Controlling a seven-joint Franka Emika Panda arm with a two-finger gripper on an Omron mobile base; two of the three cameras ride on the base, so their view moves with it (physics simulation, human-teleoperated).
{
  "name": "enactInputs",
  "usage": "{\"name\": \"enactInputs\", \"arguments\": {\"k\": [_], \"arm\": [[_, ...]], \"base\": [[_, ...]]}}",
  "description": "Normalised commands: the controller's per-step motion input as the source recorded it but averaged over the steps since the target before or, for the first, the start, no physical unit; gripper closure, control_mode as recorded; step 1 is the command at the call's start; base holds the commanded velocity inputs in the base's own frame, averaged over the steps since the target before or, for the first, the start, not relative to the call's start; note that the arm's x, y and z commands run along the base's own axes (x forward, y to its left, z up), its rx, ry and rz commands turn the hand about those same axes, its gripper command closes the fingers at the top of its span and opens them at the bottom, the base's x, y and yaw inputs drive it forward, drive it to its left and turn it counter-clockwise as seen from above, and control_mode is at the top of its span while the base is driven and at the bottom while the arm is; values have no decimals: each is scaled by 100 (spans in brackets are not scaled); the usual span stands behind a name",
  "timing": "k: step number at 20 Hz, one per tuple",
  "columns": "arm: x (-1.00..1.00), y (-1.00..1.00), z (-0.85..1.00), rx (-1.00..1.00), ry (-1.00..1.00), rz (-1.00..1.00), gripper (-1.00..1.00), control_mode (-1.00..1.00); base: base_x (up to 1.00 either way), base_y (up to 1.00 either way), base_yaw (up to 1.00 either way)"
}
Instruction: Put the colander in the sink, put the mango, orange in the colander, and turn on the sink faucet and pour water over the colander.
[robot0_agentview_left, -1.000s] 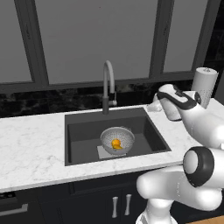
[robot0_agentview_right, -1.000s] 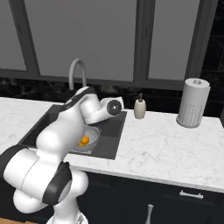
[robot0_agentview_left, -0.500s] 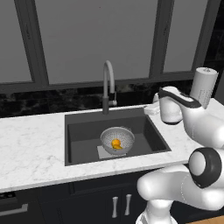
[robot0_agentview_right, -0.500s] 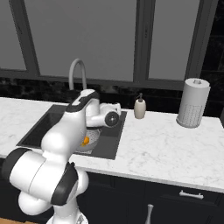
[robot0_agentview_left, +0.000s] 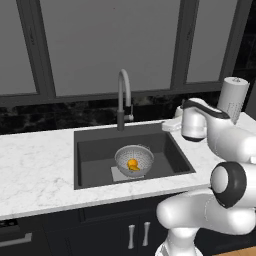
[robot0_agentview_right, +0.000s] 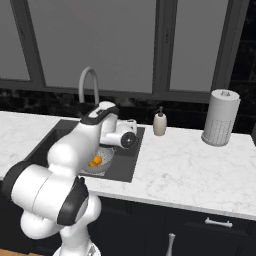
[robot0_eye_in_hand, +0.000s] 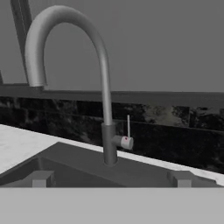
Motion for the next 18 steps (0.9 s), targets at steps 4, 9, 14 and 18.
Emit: {"name": "enactInputs", "arguments": {"k": [4,9,14,18], "arm": [[20,16,-6,0,0,0,-100,-100],[45,18,-4,2,0,0,-100,-100],[20,5,-2,2,0,0,-100,-100],[0,0,-17,1,-6,1,-100,-100]], "base": [[0,0,0],[0,0,0],[0,0,0],[0,0,0]]}}
